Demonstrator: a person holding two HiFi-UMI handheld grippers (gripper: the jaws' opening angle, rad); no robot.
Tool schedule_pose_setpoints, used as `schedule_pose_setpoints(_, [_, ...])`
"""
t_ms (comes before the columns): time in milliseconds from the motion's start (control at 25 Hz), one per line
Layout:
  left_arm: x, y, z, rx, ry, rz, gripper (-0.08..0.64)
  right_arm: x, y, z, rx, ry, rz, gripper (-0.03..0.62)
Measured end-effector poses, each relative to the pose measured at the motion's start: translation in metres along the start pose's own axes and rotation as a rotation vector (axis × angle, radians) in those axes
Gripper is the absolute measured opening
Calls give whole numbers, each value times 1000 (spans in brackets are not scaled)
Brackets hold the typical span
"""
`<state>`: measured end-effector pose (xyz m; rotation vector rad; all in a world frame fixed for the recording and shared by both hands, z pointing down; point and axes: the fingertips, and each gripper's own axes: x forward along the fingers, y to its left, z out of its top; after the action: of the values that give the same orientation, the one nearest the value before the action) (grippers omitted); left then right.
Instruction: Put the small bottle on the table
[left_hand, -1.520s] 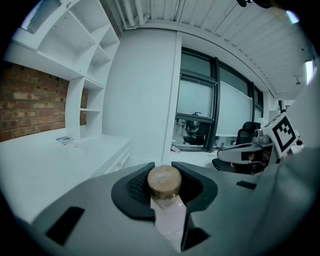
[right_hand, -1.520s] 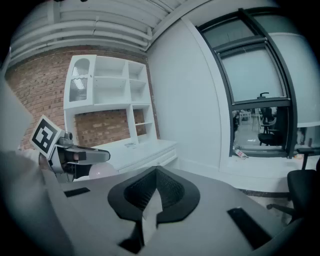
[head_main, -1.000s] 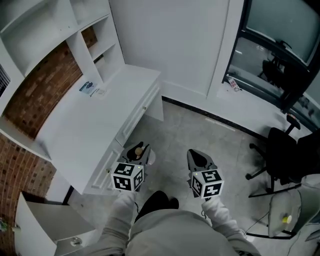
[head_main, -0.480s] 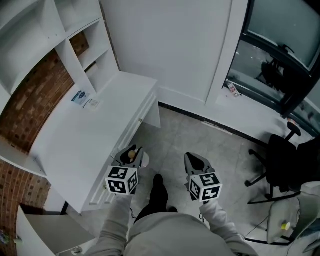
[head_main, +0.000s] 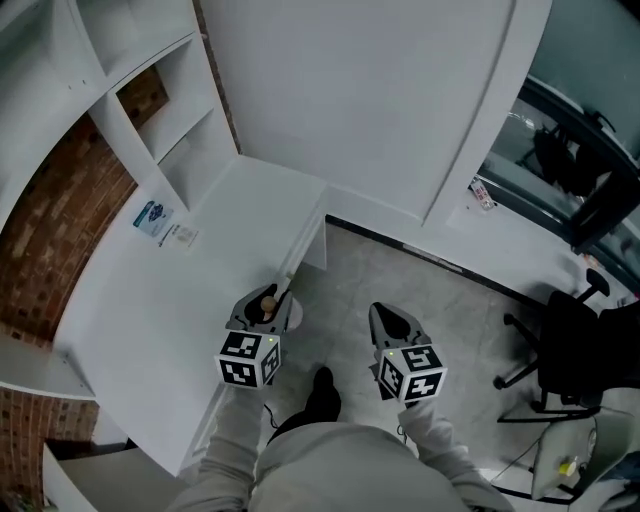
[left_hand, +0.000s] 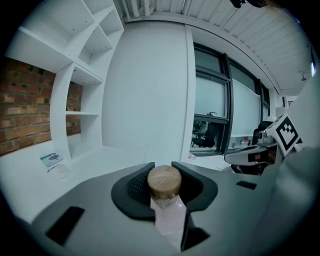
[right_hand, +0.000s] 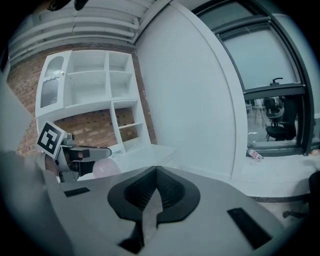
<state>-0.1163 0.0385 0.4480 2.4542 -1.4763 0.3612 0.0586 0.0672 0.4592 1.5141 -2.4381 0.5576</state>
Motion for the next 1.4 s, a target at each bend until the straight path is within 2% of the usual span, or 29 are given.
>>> schedule_pose_setpoints(440, [67, 63, 31, 21, -8, -41, 117, 84, -3, 33, 6, 17, -28, 28])
schedule_pose_setpoints(680, [88, 92, 32, 14, -2, -16, 116, 105, -7, 40, -8, 26, -27, 28])
schedule_pose_setpoints(920, [113, 103, 29, 39, 25, -8, 115, 127, -19, 48, -8, 34, -21, 28])
schedule_pose_setpoints(1400, [187, 123, 48, 46, 24, 10, 115, 179, -47, 85, -65, 23, 23, 28])
